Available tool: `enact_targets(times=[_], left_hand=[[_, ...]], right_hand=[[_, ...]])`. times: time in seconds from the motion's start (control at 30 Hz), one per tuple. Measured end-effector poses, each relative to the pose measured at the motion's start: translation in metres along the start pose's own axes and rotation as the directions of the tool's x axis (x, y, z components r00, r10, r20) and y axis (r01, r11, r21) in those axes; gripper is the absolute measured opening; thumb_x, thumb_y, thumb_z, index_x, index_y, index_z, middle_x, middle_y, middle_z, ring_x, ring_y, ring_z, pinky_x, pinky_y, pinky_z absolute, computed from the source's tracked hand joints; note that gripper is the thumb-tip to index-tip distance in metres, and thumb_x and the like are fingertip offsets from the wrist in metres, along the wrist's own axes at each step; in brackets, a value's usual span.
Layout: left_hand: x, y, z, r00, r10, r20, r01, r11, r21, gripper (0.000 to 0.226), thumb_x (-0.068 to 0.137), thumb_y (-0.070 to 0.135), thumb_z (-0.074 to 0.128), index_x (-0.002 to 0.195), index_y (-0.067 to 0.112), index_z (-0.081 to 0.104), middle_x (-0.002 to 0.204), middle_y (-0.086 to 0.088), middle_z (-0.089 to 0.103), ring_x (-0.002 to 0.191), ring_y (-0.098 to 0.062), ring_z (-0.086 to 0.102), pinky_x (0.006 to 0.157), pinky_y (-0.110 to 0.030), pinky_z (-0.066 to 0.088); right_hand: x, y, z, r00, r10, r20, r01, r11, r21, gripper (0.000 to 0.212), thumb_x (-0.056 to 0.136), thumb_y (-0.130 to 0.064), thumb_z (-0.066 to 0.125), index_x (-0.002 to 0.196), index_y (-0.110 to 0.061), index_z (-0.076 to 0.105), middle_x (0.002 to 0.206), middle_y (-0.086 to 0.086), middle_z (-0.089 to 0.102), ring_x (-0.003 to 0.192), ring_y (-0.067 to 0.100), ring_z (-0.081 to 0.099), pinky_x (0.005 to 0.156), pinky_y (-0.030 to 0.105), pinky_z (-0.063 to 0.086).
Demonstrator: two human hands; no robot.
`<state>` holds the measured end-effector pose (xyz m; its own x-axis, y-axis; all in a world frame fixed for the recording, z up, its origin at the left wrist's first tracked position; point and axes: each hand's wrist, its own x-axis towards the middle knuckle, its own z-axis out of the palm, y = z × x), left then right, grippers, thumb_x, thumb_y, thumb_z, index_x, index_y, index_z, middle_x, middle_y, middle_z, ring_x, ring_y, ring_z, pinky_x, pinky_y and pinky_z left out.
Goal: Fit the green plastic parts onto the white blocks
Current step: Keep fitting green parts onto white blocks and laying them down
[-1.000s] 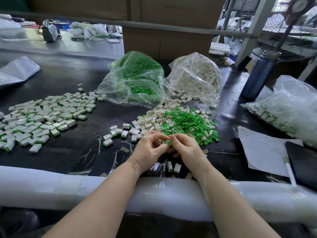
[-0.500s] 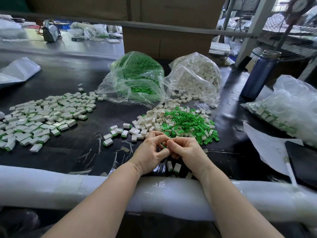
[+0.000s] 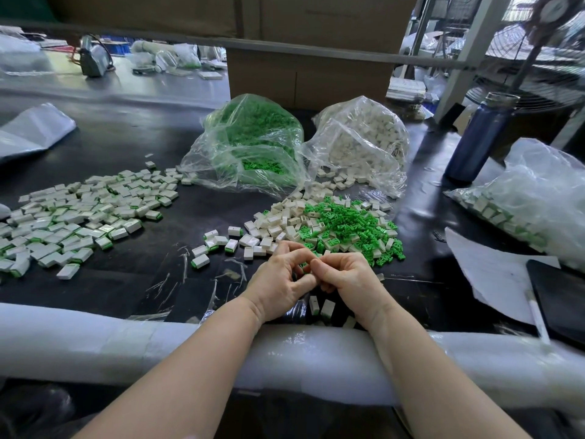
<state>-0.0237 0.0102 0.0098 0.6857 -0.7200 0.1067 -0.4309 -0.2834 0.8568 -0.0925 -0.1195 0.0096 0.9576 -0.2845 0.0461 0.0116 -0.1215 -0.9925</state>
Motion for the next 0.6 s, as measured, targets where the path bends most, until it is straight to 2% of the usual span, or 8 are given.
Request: enact_targets(times=[0.1,0.23,0.37,0.5,0.6], left_hand=[[0.0002,-0.0005,-0.0001,1.0,0.005,0.006,-0.005,1.0,0.008,0.023,0.081,0.019,0.064,0.078,0.04,0.058,0.103,0.017,0.042,0.09,-0.022,0.055,0.092,-0.041,0.046],[0.0004,0.0014,0.0004,1.0,-0.007,0.013,0.007,0.999,0.031,0.012,0.069,0.035,0.055,0.077,0.044,0.056,0.103,0.019,0.042,0.091,-0.02,0.055,0.091,-0.042,0.046],[0.0013,-0.0014,0.001,1.0,-0.012,0.02,0.011,0.999,0.031,0.012,0.068,0.037,0.054,0.077,0.044,0.056,0.103,0.02,0.041,0.092,-0.02,0.055,0.091,-0.042,0.046],[0.0014,-0.0029,0.0007,1.0,-0.01,0.028,0.009,0.999,0.034,0.013,0.068,0.037,0.054,0.078,0.045,0.055,0.104,0.021,0.041,0.093,-0.019,0.055,0.092,-0.042,0.046],[0.0016,-0.0031,0.0009,0.999,-0.01,0.03,0.009,1.0,0.027,0.012,0.068,0.037,0.054,0.078,0.044,0.056,0.104,0.02,0.041,0.092,-0.02,0.055,0.091,-0.042,0.047]], right_hand=[[-0.0001,-0.0002,-0.0004,1.0,0.0,0.003,0.0,1.0,-0.003,0.017,0.088,-0.007,0.06,0.078,0.003,0.069,0.062,0.008,0.051,0.053,0.008,0.043,0.051,0.016,0.038],[0.0006,0.0012,-0.0001,1.0,0.001,-0.014,-0.001,1.0,-0.01,0.02,0.088,-0.005,0.059,0.078,0.01,0.068,0.063,0.009,0.051,0.053,0.009,0.041,0.051,0.016,0.036],[0.0011,0.0017,-0.0003,1.0,-0.005,-0.022,0.005,1.0,-0.023,0.021,0.087,-0.004,0.059,0.076,0.012,0.066,0.064,0.011,0.05,0.053,0.01,0.041,0.051,0.017,0.036],[0.0009,0.0012,-0.0003,1.0,-0.001,-0.019,0.001,1.0,-0.022,0.019,0.087,-0.004,0.06,0.073,0.004,0.069,0.064,0.011,0.052,0.053,0.008,0.042,0.051,0.017,0.036],[0.0009,0.0021,-0.0006,1.0,0.001,-0.024,-0.002,1.0,-0.021,0.019,0.086,-0.004,0.06,0.075,0.009,0.068,0.064,0.012,0.052,0.053,0.009,0.042,0.051,0.016,0.036]])
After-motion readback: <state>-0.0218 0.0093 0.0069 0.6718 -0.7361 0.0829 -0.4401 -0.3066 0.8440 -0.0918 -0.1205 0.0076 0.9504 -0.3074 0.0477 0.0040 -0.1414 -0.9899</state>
